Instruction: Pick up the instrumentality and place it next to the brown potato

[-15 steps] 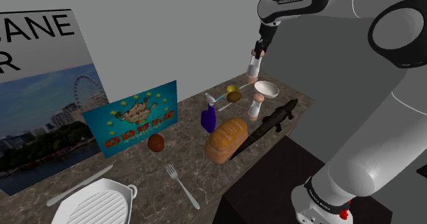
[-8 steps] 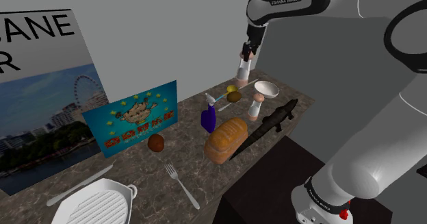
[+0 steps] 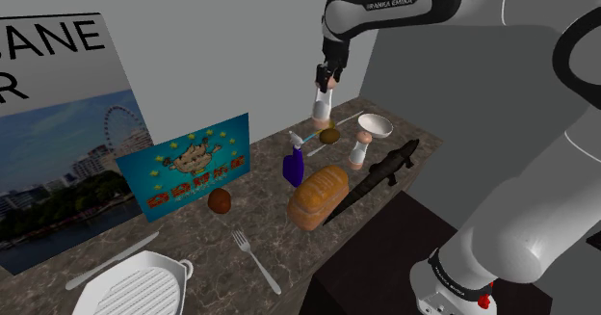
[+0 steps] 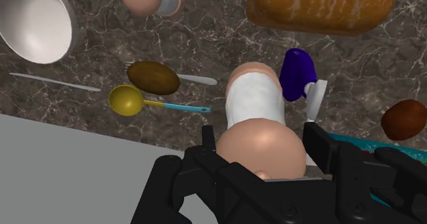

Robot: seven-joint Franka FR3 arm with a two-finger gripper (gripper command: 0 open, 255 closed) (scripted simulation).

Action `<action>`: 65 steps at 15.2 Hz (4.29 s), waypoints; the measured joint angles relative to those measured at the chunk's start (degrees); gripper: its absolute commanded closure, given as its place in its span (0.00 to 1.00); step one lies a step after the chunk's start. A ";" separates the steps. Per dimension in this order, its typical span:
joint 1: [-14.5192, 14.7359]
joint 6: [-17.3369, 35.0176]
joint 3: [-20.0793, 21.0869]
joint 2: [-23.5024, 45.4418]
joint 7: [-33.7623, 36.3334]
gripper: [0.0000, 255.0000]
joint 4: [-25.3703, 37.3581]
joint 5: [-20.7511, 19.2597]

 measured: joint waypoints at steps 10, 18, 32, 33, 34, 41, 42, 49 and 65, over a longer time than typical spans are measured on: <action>6.71 -3.49 6.74 3.10 13.21 1.00 4.31 -0.60; 12.33 -7.97 11.26 10.58 22.90 1.00 14.43 -1.64; 14.02 -0.64 12.21 14.32 27.41 1.00 10.11 -2.80; 13.98 0.12 12.18 14.41 27.51 1.00 9.44 -2.88; 14.01 0.81 12.16 14.78 27.71 1.00 9.09 -2.99; 14.03 5.54 12.04 15.98 28.84 1.00 5.45 -3.62; 14.01 6.13 12.00 16.24 28.94 1.00 5.11 -3.72; 14.02 10.68 11.72 18.37 30.03 1.00 2.58 -4.59; 14.56 20.47 10.78 25.13 33.20 1.00 -0.79 -7.18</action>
